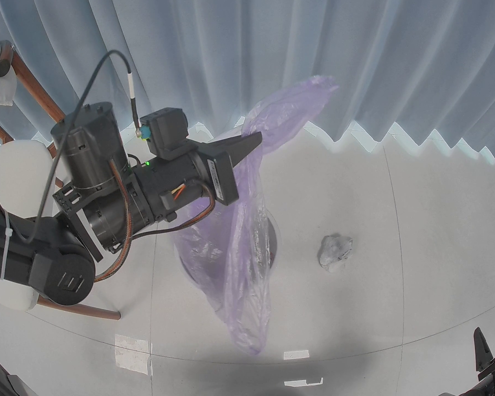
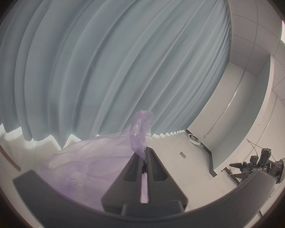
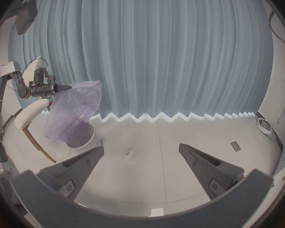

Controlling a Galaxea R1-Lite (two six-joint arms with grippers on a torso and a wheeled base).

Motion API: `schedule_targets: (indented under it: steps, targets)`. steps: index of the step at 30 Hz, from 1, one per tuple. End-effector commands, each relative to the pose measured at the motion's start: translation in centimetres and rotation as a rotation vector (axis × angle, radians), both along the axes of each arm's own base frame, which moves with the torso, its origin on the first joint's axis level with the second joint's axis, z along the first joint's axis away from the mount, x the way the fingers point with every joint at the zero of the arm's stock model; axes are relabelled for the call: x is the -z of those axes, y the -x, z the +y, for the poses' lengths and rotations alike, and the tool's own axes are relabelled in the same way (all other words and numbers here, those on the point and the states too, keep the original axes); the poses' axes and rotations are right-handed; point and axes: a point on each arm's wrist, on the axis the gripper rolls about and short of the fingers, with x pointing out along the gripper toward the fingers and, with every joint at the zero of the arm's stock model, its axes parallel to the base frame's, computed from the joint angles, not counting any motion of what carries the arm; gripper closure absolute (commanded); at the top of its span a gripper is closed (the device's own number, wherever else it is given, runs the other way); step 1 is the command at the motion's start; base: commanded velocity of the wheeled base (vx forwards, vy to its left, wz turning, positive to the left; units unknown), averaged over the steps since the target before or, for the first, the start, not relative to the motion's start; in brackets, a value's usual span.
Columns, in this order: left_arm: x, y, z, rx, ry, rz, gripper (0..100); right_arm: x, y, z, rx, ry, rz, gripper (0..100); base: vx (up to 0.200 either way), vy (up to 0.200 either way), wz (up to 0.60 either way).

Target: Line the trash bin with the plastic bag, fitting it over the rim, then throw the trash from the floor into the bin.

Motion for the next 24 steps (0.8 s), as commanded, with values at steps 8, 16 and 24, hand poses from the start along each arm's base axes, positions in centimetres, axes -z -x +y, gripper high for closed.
schedule_targets:
  steps: [8,16,24]
  targets:
    - [1.4,2.4,-1.6,0.055,-0.004,0.014,100,0.3,0.0,0.0,0.0,0.0,-0.005,0,0.0,0.0,0.0]
    - [3.5,7.2,-2.6,0.115,-0.059,0.082,100,0.3,0.0,0.0,0.0,0.0,-0.003,0,0.0,0.0,0.0]
    - [4.4,8.5,-1.5,0.134,-0.086,0.108,100,0.3,0.0,0.0,0.0,0.0,-0.003,0,0.0,0.0,0.0]
